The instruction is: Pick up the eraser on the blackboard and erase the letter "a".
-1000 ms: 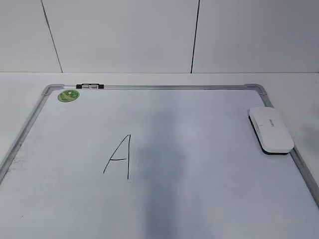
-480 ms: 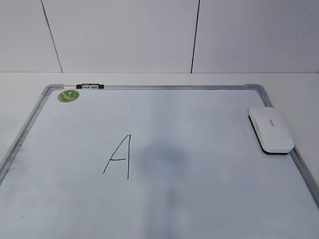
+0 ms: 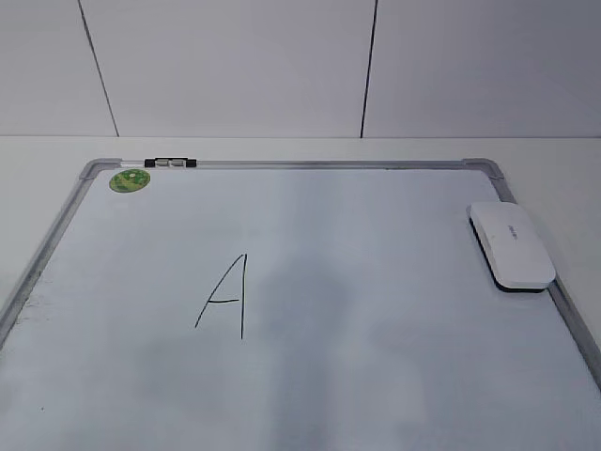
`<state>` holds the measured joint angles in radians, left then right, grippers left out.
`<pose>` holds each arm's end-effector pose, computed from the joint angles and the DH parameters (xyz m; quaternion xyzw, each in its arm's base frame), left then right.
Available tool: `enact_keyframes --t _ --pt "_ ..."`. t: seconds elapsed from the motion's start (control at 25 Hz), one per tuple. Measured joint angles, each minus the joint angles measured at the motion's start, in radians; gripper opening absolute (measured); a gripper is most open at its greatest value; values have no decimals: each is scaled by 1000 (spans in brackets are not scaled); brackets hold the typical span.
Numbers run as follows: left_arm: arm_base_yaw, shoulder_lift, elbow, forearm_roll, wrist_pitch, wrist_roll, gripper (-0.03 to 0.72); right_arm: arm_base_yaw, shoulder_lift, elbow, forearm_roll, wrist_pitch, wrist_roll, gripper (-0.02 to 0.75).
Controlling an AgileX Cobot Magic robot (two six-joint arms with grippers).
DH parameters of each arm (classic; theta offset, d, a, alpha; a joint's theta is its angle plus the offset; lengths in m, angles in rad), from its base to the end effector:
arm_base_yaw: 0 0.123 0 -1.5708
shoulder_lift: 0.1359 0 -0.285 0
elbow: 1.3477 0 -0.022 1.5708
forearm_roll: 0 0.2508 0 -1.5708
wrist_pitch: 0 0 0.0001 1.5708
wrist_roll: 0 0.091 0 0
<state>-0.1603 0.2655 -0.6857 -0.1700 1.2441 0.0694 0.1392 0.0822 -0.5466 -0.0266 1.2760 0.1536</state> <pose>0.0104 -0.0165 0.3153 0.1120 0.9041 -0.1028 0.3993 -0.0077 -0.0034 0.2745 0.0083 0.9117 0.0469 0.4082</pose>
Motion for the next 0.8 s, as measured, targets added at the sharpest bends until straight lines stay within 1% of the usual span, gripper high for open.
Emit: enact_keyframes --t 0.16,0.36,0.56,0.8 --pt "0 -17 84 13 -44 7 402 0 -33 7 0 0 0 593" --pt "0 -17 158 34 -124 9 402 0 -43 7 -4 -4 -12 593" --pt "0 -17 166 42 -145 9 402 0 -43 17 -66 -68 -42 593" --pt "0 -17 166 41 -146 10 391 0 -43 43 -78 -115 -46 593"
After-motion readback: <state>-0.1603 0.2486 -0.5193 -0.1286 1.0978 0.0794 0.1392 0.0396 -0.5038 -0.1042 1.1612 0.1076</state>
